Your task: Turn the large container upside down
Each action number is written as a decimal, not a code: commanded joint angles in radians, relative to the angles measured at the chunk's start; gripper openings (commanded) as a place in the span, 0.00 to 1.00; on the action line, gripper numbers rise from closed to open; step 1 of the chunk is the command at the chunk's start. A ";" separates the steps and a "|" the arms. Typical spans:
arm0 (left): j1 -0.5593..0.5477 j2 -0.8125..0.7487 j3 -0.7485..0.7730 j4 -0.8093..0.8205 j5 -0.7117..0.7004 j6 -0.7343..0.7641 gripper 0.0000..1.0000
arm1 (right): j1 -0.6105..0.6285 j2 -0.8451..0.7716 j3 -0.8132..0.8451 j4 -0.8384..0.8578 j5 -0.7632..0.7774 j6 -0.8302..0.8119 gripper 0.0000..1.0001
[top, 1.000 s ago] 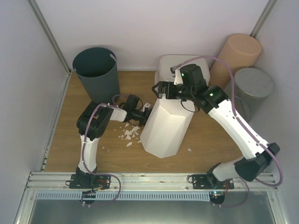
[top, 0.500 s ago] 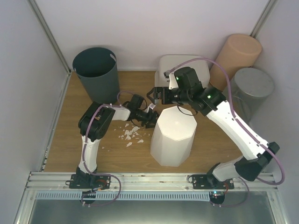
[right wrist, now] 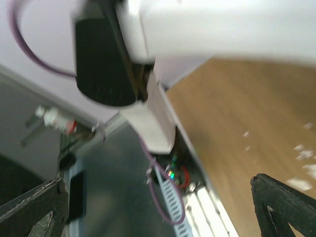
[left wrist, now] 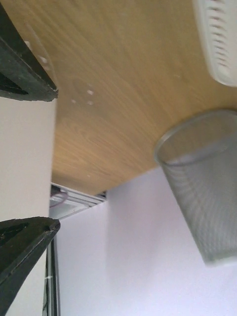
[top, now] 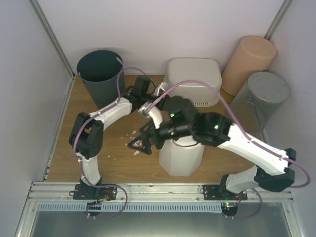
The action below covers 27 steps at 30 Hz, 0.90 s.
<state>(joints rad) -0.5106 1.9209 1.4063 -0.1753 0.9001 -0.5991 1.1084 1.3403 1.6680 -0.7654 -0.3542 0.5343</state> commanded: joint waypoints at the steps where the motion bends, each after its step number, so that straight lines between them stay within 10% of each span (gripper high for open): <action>1: 0.042 -0.116 0.088 -0.072 -0.020 0.093 0.65 | 0.163 0.085 0.008 -0.121 0.040 0.037 1.00; 13: 0.225 -0.234 0.465 -0.363 -0.267 0.451 0.95 | 0.368 0.184 -0.164 -0.292 0.314 0.321 1.00; 27: 0.263 -0.151 0.613 -0.691 -0.768 1.040 0.99 | 0.047 -0.024 -0.293 -0.530 0.539 0.395 1.00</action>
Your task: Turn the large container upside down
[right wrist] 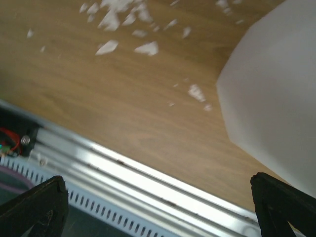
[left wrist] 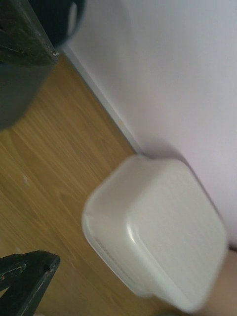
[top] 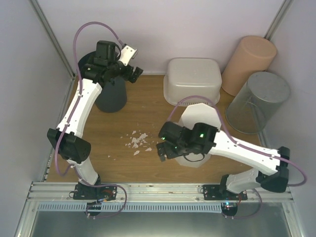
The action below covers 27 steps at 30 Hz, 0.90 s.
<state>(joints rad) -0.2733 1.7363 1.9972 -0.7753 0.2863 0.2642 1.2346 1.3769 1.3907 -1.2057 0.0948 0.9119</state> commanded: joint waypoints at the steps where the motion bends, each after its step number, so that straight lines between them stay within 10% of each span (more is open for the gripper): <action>1: 0.035 0.043 0.033 -0.101 -0.169 0.193 0.99 | -0.101 -0.071 -0.019 -0.095 0.092 0.007 1.00; 14: 0.133 0.265 0.280 -0.157 -0.212 0.185 0.99 | -0.338 -0.078 -0.113 -0.015 0.043 -0.222 1.00; 27: 0.429 -0.091 0.102 0.035 -0.019 0.207 0.99 | -0.567 -0.064 -0.125 -0.019 0.133 -0.293 1.00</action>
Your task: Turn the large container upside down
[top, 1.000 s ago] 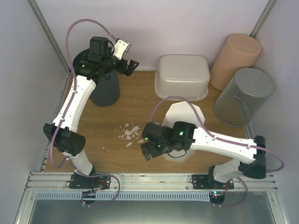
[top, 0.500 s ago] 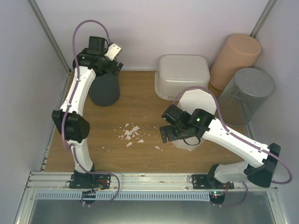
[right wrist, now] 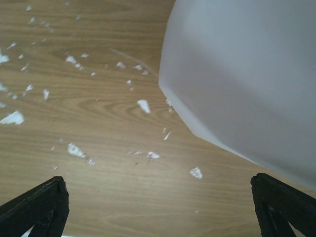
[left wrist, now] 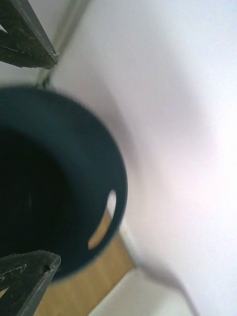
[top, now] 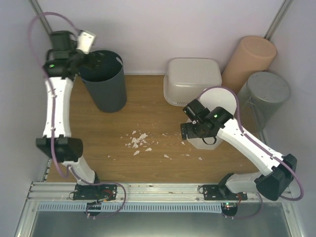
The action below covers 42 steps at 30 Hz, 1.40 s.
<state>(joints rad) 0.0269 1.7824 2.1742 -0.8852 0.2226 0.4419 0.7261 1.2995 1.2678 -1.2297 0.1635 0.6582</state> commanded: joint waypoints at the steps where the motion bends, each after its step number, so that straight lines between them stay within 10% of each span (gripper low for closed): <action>1: 0.198 -0.165 -0.113 0.178 0.064 0.043 0.99 | -0.086 0.016 -0.007 0.011 0.071 -0.049 1.00; 22: 0.590 -0.273 -0.470 0.422 0.584 0.884 0.99 | -0.311 0.178 0.035 0.198 0.049 -0.257 1.00; 34: 0.630 -0.185 -0.663 0.874 0.941 0.830 0.99 | -0.335 0.214 0.029 0.270 0.039 -0.266 1.00; 42: 0.602 -0.059 -0.587 0.883 1.021 1.022 0.99 | -0.367 0.241 0.056 0.271 0.019 -0.276 1.00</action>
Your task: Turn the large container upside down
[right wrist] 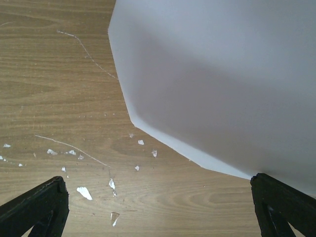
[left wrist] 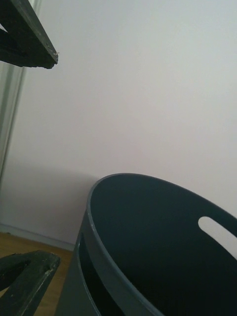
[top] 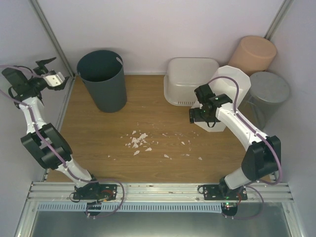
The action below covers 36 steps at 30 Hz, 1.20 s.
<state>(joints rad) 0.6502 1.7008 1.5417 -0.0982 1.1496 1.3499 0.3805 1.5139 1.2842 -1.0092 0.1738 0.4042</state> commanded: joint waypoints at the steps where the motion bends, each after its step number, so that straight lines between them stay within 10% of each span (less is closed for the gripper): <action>1: -0.031 0.029 0.054 0.094 0.093 0.131 0.99 | -0.020 0.030 0.044 0.052 0.007 -0.022 1.00; 14: -0.109 0.088 0.149 -0.224 0.080 0.512 0.99 | -0.022 0.077 0.091 0.060 -0.009 -0.041 1.00; 36: -0.115 0.085 0.055 -0.116 0.003 0.622 0.99 | -0.023 0.050 0.050 0.093 -0.059 -0.036 1.00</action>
<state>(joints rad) 0.5438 1.7855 1.5967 -0.2501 1.1351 1.9686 0.3756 1.5803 1.3464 -0.9638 0.1017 0.3740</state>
